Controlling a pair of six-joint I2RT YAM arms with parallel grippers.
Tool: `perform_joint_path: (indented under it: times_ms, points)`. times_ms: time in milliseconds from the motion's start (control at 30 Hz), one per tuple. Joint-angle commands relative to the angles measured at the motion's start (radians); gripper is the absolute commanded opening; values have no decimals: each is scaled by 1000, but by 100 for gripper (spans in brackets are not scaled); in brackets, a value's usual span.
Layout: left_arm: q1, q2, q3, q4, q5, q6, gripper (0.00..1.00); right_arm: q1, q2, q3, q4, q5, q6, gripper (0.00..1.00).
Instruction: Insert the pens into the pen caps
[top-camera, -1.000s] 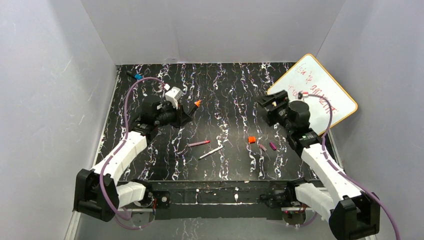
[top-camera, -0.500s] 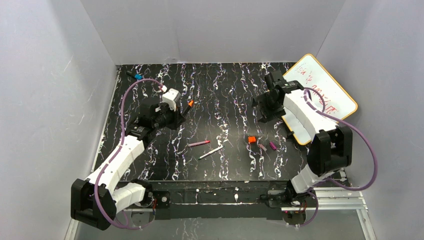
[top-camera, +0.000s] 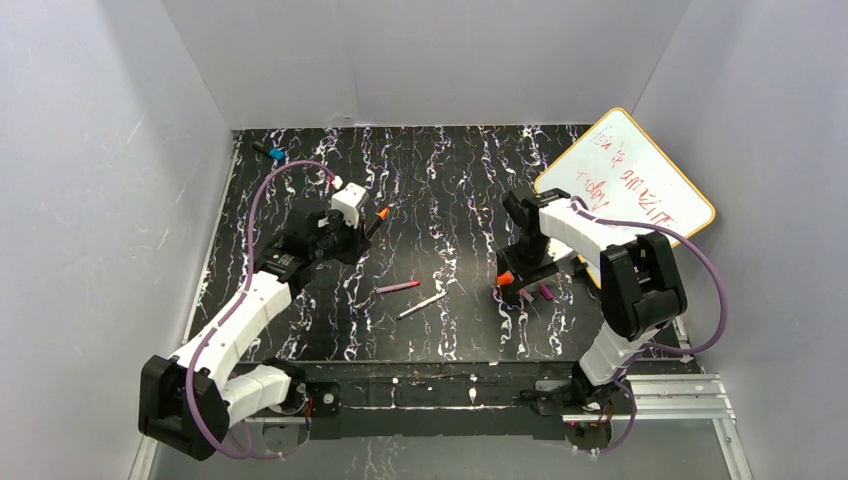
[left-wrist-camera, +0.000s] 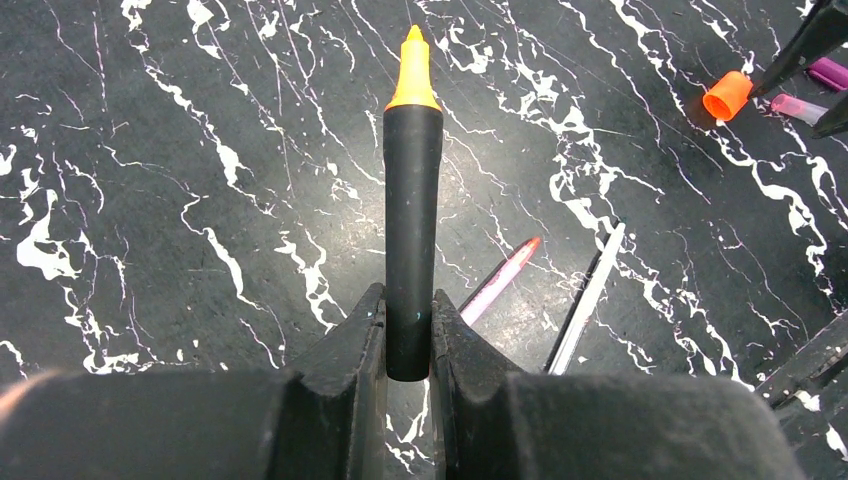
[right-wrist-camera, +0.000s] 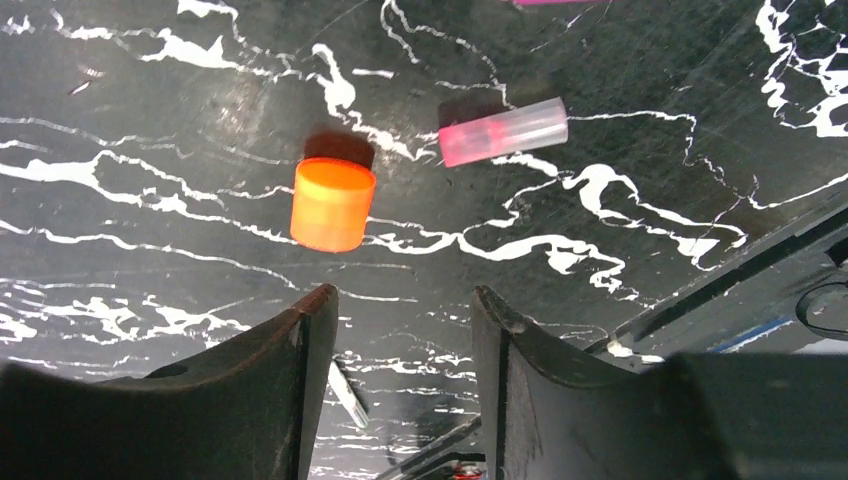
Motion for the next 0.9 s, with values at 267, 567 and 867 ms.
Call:
perform_joint_path:
  times_ms: [267, 567, 867]
  points:
    - [-18, 0, 40, -24, -32, 23, 0, -3, 7, -55, 168, 106, 65, 54]
    - [-19, 15, 40, -26, -34, 26, 0, -5, 45, -70, 209, 90, 65, 53]
    - [-22, 33, 41, -28, -34, 28, 0, -5, 39, -121, 222, 72, 76, 57]
